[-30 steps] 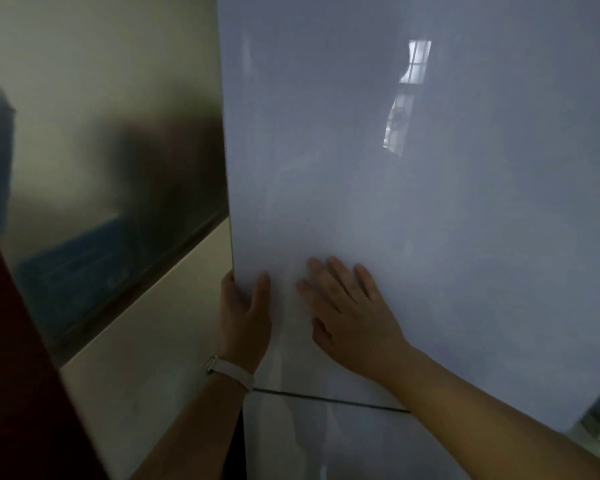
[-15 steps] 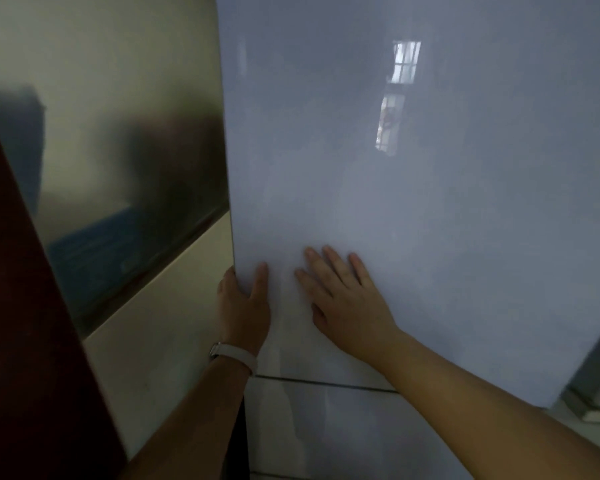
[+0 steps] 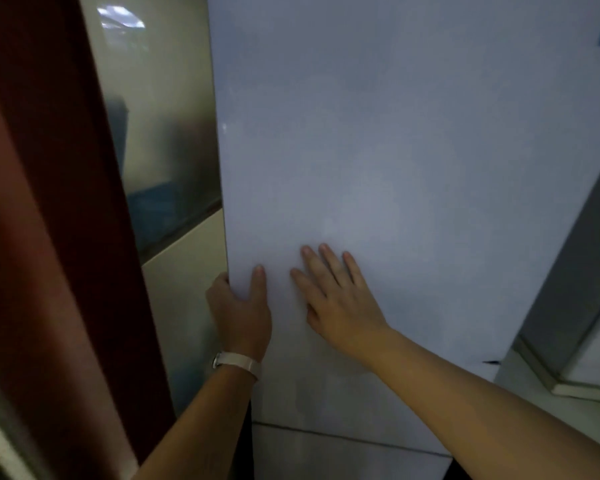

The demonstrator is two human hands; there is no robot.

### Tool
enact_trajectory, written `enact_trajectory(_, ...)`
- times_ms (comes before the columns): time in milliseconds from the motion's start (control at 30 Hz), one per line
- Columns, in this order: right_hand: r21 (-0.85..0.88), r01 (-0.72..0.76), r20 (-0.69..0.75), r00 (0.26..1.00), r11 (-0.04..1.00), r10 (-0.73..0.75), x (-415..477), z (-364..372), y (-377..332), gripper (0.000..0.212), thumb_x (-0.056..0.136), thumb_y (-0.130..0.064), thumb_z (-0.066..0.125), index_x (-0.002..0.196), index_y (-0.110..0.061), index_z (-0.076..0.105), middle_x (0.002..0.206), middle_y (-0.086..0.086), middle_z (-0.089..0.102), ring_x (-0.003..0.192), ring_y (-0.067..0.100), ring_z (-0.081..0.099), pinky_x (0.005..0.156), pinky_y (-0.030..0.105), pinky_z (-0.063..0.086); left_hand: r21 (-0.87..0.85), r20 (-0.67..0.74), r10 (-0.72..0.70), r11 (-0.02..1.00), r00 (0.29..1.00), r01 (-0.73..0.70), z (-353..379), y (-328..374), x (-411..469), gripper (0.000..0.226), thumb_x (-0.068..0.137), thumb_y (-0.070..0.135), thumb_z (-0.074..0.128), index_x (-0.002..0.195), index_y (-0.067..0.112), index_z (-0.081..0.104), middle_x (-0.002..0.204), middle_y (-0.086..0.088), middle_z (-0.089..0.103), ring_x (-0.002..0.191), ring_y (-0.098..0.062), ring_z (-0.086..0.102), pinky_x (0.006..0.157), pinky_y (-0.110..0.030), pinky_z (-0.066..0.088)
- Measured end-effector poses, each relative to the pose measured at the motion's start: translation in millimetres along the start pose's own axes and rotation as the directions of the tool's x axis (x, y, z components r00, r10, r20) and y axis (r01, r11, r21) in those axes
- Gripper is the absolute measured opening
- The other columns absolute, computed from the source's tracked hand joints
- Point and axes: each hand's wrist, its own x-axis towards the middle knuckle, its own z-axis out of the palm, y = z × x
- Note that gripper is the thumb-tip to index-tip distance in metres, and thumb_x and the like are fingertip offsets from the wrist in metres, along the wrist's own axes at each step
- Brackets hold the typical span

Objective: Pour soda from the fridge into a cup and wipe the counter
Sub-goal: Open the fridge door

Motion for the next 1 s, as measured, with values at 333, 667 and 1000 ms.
enact_trajectory(333, 0.162, -0.103, 0.123, 0.989, 0.981, 0.083, -54.2, -99.1, -43.6, 0.064, 0.074, -0.021, 0.061, 0.136, -0.01, 0.051, 0.151, 0.026, 0.036, 0.136, 0.044, 0.04, 0.107, 0.056, 0.036, -0.052, 0.178, -0.112, 0.991, 0.978, 0.123, -71.2, 45.4, -87.4, 0.032, 0.086, 0.038, 0.071, 0.093, 0.016, 0.049, 0.088, 0.004, 0.063, 0.076, -0.006, 0.063, 0.057, -0.02, 0.046)
enact_trajectory(667, 0.264, -0.281, 0.285, 0.937, 0.923, 0.204, -107.1, -178.3, -63.9, 0.076, 0.076, -0.032, 0.066, 0.142, -0.013, 0.035, 0.153, 0.025, 0.033, 0.133, 0.039, 0.046, 0.102, 0.049, 0.046, -0.082, 0.374, -0.079, 0.99, 0.924, 0.118, -120.0, 73.0, -145.9, 0.035, 0.095, 0.054, 0.046, 0.094, 0.019, 0.05, 0.088, 0.001, 0.059, 0.074, -0.011, 0.06, 0.063, -0.028, 0.048)
enact_trajectory(1000, 0.387, -0.441, 0.121, 0.895, 0.81, 0.429, -115.8, -254.8, -101.7, 0.074, 0.094, -0.055, 0.04, 0.151, -0.026, 0.003, 0.164, 0.005, 0.004, 0.149, 0.023, 0.017, 0.116, 0.039, 0.024, -0.191, 0.747, 0.116, 0.981, 0.654, 0.045, -124.5, 107.4, -132.7, 0.05, 0.101, 0.033, 0.047, 0.147, 0.021, 0.031, 0.127, 0.016, 0.054, 0.108, 0.014, 0.055, 0.09, -0.01, 0.044)
